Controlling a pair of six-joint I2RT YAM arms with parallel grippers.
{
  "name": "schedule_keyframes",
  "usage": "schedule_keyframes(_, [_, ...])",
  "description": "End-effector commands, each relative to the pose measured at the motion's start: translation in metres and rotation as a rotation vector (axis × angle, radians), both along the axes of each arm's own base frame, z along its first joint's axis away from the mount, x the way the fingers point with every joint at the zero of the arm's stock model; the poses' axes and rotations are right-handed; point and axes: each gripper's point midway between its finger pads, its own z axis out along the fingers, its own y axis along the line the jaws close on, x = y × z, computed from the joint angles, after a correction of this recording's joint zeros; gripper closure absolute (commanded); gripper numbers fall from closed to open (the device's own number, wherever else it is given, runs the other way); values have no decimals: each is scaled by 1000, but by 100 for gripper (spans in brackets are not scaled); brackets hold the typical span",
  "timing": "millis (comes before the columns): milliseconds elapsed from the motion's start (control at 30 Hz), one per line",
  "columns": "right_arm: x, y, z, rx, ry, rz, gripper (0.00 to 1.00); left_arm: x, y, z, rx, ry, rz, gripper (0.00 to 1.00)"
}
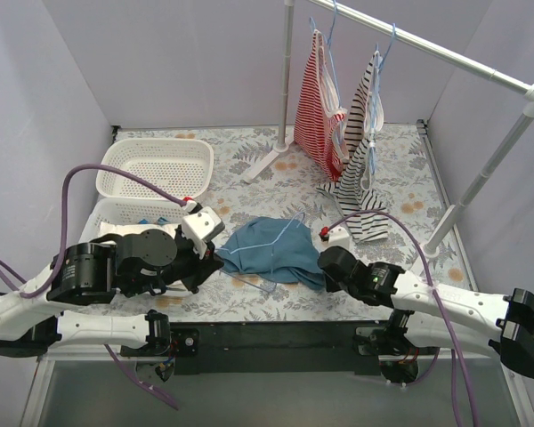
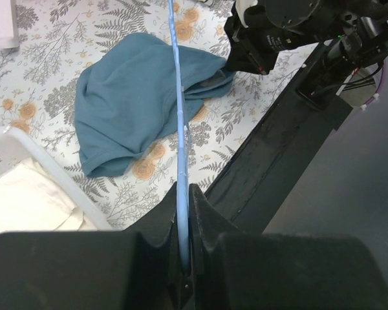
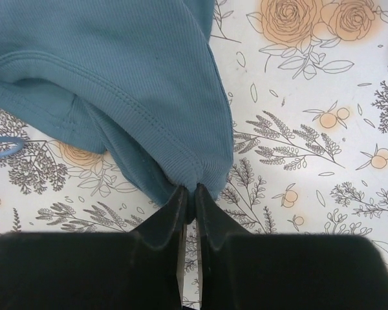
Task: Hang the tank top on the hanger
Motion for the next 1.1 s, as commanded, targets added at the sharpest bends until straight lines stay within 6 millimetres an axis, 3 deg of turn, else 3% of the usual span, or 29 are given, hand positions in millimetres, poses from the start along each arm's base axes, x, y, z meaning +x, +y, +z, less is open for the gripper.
schedule_keyframes(0, [10,11,18,20,-33,-3,84,-1,-10,9,-80,-19,-29,100])
schedule_keyframes(33, [11,14,24,35,-36,2,73,-1,-11,8,-82,-20,-31,100])
schedule_keyframes(100, [9,21,32,65,-31,30,60,1,-13,5,-82,-24,-23,100])
schedule_keyframes(133, [10,27,46,99,-54,48,46,2,-13,5,-80,-29,-15,100])
schedule_keyframes(233, [11,36,83,194,-109,90,33,3,-14,7,-91,-37,-15,100])
schedule_keyframes(467, [11,68,192,574,-254,141,31,2,-16,3,-86,-34,-22,100])
schedule_keyframes(600, [18,85,230,774,-254,67,30,3,-17,4,-90,-36,-19,100])
schedule_keyframes(733, [29,95,243,842,-250,0,30,2,-20,2,-89,-37,-32,100])
schedule_keyframes(900, [43,97,236,858,-245,-96,31,1,-23,1,-86,-36,-44,100])
schedule_keyframes(1033, [53,93,227,843,-264,-156,40,0,-24,1,-87,-35,-54,100])
schedule_keyframes(1067, [57,91,234,861,-291,-174,42,0,-24,0,-85,-34,-54,100])
